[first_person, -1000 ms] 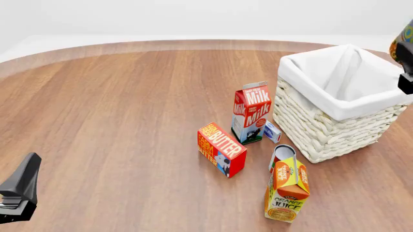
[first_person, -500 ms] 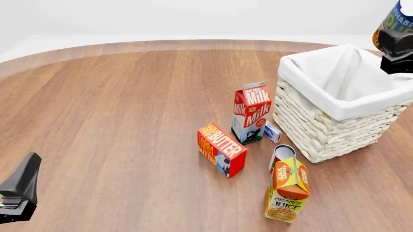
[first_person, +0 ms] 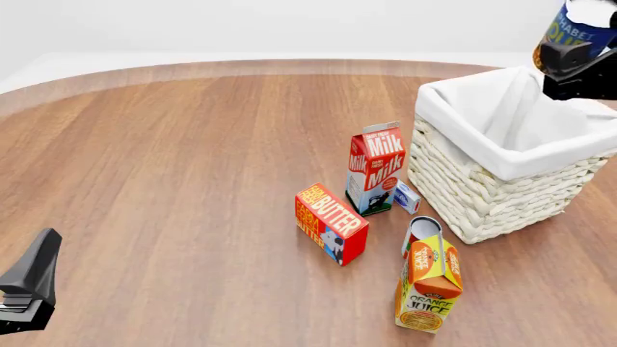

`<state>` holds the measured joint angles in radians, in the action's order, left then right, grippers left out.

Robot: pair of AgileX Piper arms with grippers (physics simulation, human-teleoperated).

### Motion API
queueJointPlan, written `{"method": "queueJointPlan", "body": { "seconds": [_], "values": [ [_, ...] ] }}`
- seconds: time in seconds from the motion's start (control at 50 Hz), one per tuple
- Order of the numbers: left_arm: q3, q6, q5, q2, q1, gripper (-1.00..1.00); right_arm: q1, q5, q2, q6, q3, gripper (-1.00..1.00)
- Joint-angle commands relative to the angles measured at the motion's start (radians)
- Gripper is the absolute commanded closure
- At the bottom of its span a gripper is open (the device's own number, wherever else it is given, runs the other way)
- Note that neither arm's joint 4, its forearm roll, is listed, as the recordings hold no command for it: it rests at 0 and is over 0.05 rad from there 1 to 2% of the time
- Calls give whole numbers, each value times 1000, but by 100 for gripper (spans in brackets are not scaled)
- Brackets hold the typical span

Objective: Pick up the alphabet soup, and put it in the basket.

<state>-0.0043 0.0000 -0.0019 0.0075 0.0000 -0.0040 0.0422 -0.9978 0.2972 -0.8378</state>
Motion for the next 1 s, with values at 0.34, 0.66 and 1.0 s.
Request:
{"method": "queueJointPlan", "body": {
  "seconds": [0.34,0.66,1.0],
  "values": [
    [0,0,0,0,0,-100,-3,71,-106,-37,-100,100],
    [0,0,0,0,0,-100,-24,86,-174,-37,-136,100],
    [0,0,0,0,0,-100,-41,105,-238,-35,-180,100]
  ]
}}
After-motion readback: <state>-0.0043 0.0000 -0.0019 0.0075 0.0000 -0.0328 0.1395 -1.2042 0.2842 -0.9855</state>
